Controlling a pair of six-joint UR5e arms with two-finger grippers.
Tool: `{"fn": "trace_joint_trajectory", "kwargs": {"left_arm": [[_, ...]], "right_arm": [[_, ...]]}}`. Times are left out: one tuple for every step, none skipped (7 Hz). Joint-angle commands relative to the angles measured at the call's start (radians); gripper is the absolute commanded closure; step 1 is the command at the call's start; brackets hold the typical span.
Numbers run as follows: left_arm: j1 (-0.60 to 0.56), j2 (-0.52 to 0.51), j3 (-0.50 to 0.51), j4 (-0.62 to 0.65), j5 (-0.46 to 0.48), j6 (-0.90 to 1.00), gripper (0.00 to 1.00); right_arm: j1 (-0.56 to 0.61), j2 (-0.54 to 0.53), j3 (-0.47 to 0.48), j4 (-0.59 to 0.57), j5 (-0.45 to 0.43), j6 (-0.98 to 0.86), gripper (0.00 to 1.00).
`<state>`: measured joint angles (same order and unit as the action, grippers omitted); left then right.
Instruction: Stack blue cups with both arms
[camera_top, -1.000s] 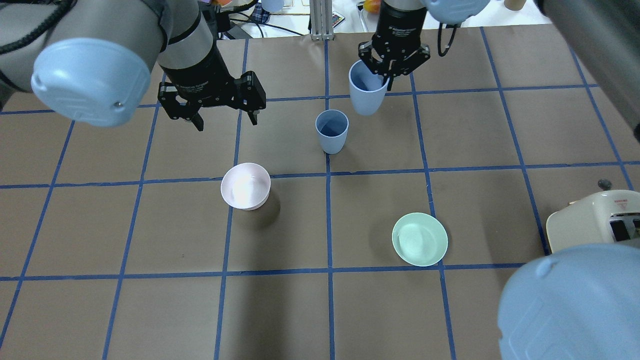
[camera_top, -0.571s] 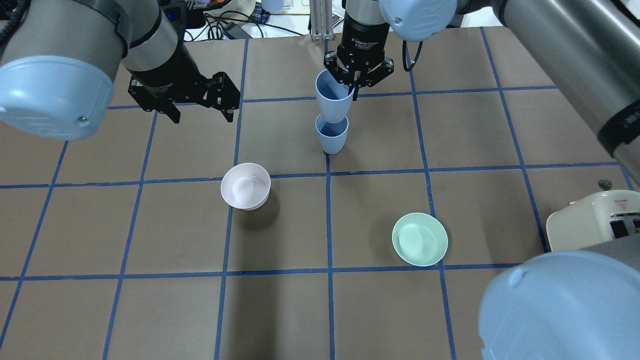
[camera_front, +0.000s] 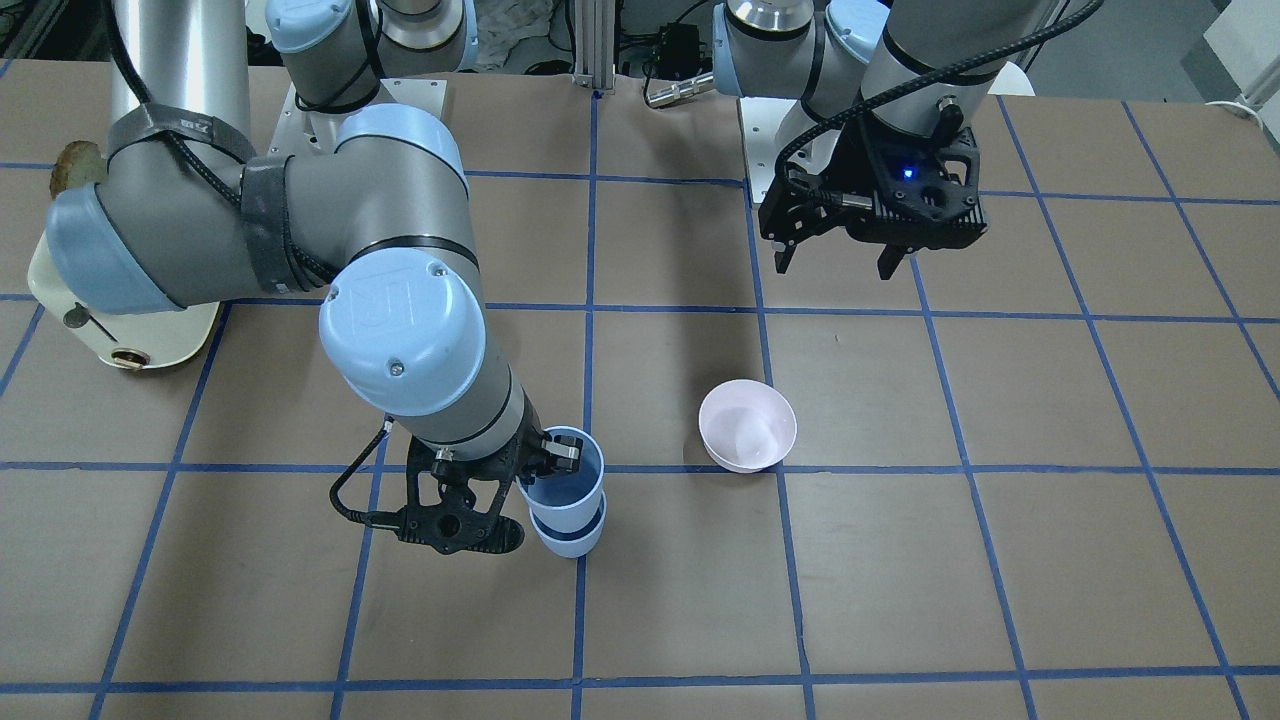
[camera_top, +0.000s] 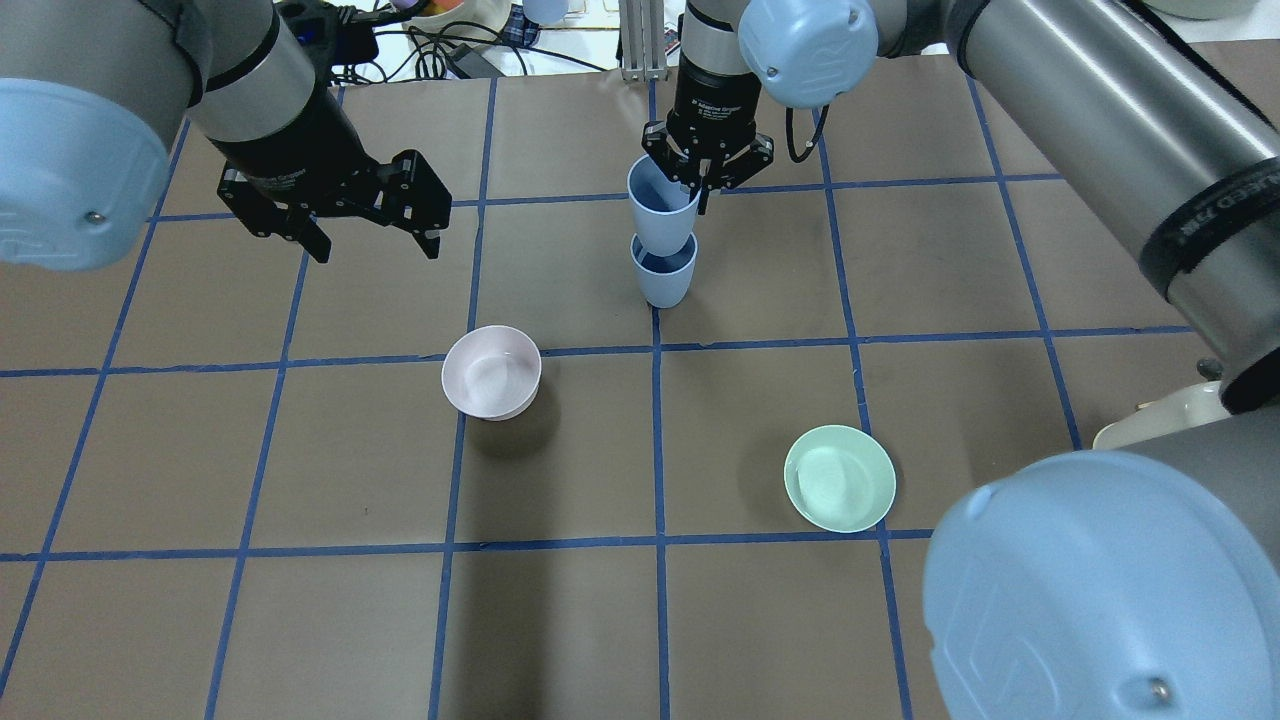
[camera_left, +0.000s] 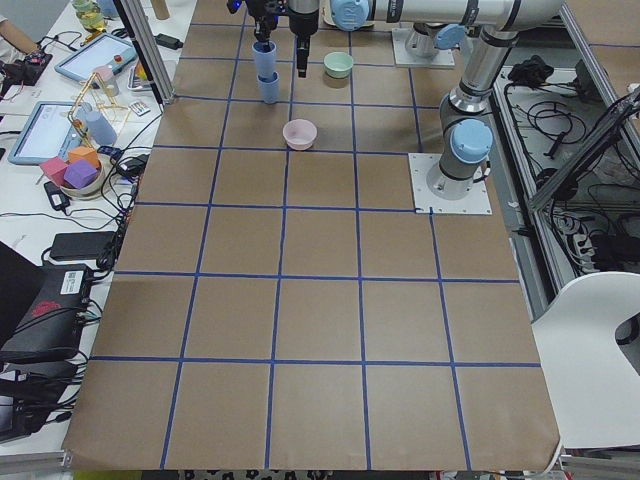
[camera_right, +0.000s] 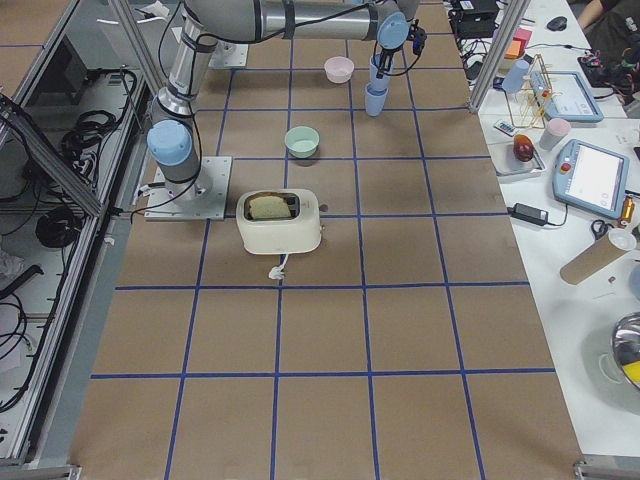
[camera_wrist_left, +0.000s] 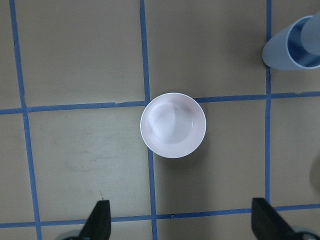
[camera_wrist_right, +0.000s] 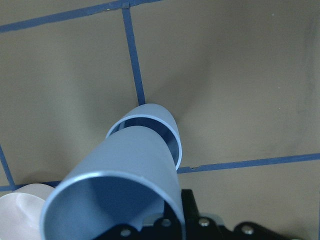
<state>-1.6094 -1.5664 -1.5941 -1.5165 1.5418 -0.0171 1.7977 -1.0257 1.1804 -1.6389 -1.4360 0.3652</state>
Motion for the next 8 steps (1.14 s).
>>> {"fn": "trace_joint_trajectory", "kwargs": {"left_arm": [[0.003,0.002,-0.004,-0.001,-0.003,-0.015,0.0],[0.003,0.003,0.0,-0.001,-0.002,-0.011,0.0],[0.003,0.005,0.0,-0.001,0.0,-0.007,0.0],[0.003,0.009,0.0,-0.001,0.003,-0.003,0.0],[0.003,0.012,-0.007,-0.002,0.003,-0.004,0.0],[0.005,0.013,-0.006,-0.001,0.003,-0.004,0.0],[0.005,0.013,-0.004,-0.001,0.004,-0.004,0.0],[0.005,0.014,-0.003,-0.001,0.009,-0.004,0.0]], "right_arm": [[0.0,0.003,0.001,0.004,0.011,0.0,1.0],[0.0,0.01,0.004,0.004,0.011,0.0,1.0],[0.0,0.01,0.005,0.007,0.011,0.0,1.0],[0.0,0.01,0.005,0.007,0.012,0.0,1.0],[0.0,0.01,0.005,0.007,0.012,0.0,1.0],[0.0,0.01,0.005,0.001,0.012,-0.003,0.85],[0.0,0.012,0.007,-0.001,0.011,-0.002,0.47],[0.0,0.012,0.008,-0.004,0.006,0.0,0.32]]}}
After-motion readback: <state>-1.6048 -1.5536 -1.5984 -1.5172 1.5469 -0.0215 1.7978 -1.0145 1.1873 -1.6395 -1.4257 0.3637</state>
